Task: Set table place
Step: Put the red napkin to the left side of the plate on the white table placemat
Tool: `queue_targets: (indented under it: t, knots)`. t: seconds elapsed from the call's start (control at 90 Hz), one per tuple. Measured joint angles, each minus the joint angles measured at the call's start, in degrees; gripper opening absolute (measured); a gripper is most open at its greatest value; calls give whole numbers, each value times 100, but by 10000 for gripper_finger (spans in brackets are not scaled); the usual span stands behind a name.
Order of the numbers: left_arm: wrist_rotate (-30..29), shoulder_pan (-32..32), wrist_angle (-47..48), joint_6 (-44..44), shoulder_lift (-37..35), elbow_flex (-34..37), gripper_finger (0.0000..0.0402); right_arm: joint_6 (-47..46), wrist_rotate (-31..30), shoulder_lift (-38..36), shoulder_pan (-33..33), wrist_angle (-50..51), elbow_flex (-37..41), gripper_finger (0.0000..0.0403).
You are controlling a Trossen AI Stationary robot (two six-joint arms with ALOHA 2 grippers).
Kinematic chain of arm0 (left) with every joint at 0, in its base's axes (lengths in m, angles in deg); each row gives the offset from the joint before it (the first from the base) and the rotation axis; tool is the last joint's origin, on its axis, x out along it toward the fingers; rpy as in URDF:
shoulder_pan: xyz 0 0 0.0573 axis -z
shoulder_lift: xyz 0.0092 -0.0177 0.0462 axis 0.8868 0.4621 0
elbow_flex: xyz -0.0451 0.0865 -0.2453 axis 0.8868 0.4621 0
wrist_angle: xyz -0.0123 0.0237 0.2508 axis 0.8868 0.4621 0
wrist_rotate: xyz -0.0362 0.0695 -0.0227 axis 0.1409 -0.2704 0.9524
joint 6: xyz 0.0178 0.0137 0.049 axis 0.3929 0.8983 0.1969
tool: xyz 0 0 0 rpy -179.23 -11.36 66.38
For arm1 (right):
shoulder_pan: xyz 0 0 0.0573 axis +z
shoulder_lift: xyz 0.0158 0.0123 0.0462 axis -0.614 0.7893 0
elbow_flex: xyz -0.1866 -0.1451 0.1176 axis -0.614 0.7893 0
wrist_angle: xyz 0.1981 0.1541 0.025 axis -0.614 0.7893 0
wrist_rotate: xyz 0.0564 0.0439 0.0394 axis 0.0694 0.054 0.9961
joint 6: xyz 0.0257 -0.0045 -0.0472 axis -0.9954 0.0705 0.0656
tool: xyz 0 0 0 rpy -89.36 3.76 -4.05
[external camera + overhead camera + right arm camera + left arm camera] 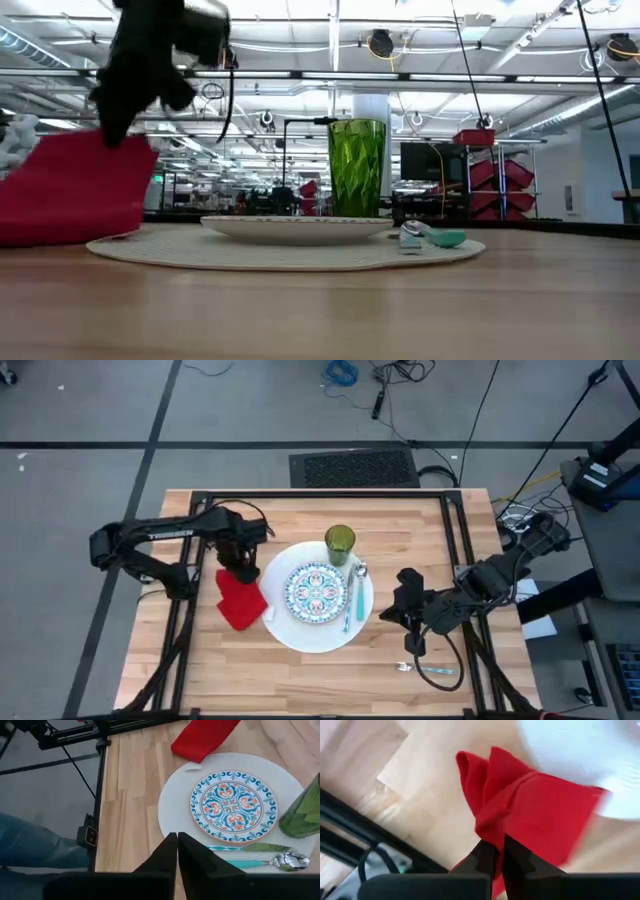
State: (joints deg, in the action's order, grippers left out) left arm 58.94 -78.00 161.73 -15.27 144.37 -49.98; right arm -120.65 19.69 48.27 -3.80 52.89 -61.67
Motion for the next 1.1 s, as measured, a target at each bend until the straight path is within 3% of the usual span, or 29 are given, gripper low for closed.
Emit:
queue_targets:
  t: [0.222, 0.467, 0.6, 0.789, 1.1]
  knots:
    - [578, 850, 615, -709, -4, -1585, 0, 156, 0, -19, -127, 8, 0, 0]
    - [1288, 1819, 483, -1777, -7, -2222, 0, 411, 239, -30, -370, 0, 0, 0]
    - [1998, 2268, -123, -1850, -4, -2217, 0, 532, 485, -32, -533, -1, 0, 0]
    - [1999, 2260, -1416, -471, 59, -1792, 0, 822, 602, -59, -679, -40, 0, 0]
    - [2230, 1881, -724, 654, 441, -528, 0, 711, 601, -170, -677, 26, 0, 0]
